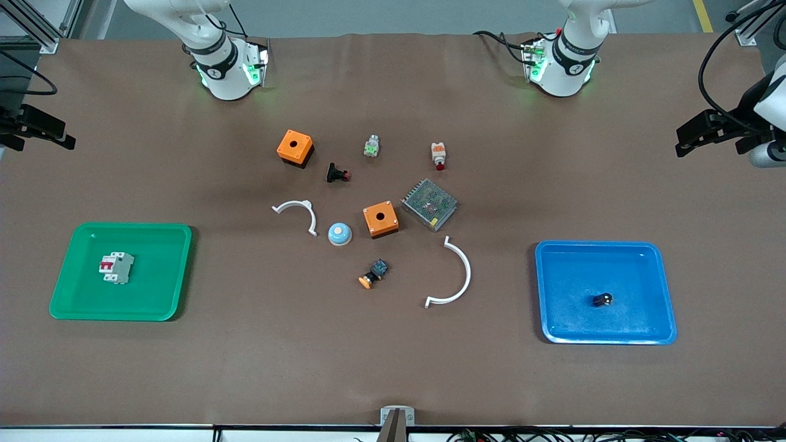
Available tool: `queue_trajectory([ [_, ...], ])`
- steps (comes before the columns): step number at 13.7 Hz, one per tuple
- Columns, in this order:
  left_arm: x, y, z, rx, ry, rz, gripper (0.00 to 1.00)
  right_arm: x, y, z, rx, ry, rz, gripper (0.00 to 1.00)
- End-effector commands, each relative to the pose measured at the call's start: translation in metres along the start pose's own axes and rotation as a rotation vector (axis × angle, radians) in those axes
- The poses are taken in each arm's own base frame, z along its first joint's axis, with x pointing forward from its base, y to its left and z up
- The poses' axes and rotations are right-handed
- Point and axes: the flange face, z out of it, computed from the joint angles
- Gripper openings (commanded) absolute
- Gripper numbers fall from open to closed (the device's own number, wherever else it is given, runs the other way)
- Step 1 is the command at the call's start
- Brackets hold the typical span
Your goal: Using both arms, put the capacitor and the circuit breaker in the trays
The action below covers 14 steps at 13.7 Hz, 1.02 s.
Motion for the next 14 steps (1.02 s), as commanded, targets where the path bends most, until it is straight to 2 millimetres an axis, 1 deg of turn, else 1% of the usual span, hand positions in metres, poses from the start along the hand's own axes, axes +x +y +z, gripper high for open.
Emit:
queue_trajectory([
  [1, -0.007, 0.001, -0.003, -0.018, 0.010, 0.018, 1.00, -0.010, -0.004, -0.001, -0.020, 0.012, -0.010, 1.00],
  [6, -0.006, 0.003, -0.003, -0.020, 0.007, 0.023, 1.00, -0.012, -0.007, -0.006, -0.023, 0.035, -0.016, 1.00],
  [8, -0.006, 0.007, -0.003, -0.055, 0.002, 0.010, 1.00, -0.013, -0.006, -0.005, -0.023, 0.032, -0.015, 1.00],
  [10, -0.006, 0.006, -0.001, -0.058, -0.001, 0.009, 1.00, -0.015, -0.007, -0.010, -0.046, 0.050, -0.019, 1.00],
  [12, -0.005, 0.003, -0.002, -0.058, 0.000, 0.011, 1.00, -0.013, -0.012, -0.011, -0.050, 0.067, -0.030, 1.00],
  [14, -0.005, 0.001, -0.003, -0.054, 0.002, 0.013, 1.00, -0.012, -0.012, -0.012, -0.054, 0.074, -0.030, 1.00],
])
